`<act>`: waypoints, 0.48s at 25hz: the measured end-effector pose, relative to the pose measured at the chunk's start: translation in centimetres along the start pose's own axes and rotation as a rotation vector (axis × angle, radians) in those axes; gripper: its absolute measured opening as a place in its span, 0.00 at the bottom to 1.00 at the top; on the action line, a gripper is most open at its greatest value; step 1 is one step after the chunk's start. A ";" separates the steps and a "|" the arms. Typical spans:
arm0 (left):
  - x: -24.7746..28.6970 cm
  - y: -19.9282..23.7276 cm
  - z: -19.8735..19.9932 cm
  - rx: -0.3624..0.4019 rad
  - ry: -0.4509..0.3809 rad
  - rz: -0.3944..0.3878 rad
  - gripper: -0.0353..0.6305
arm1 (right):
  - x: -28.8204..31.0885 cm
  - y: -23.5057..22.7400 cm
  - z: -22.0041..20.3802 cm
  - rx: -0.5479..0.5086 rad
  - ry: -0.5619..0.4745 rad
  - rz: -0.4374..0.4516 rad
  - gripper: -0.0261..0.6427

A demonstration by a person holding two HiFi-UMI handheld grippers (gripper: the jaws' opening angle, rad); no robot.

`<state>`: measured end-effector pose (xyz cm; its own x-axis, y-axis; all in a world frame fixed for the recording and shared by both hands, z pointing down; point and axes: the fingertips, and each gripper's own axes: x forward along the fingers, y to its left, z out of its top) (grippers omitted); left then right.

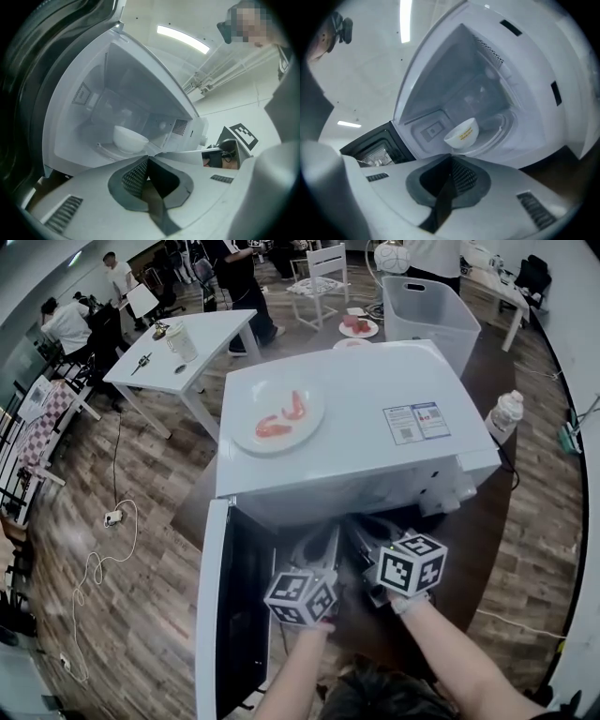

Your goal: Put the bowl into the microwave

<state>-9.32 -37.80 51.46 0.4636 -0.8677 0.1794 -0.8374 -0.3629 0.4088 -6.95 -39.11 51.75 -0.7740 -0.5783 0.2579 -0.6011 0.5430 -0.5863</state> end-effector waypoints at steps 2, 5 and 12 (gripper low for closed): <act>-0.3 -0.6 -0.1 0.011 0.001 -0.007 0.05 | -0.5 0.4 -0.3 -0.052 0.015 -0.001 0.05; -0.7 -1.4 -0.5 0.020 0.004 -0.001 0.05 | -1.3 0.9 -0.4 -0.116 0.017 0.000 0.04; -2.2 -2.7 -0.6 0.038 -0.002 0.006 0.05 | -2.9 2.4 -0.6 -0.236 0.025 -0.010 0.04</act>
<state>-7.88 -34.71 50.44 0.4578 -0.8707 0.1799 -0.8507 -0.3702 0.3731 -6.25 -35.75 50.05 -0.7705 -0.5711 0.2833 -0.6366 0.6662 -0.3885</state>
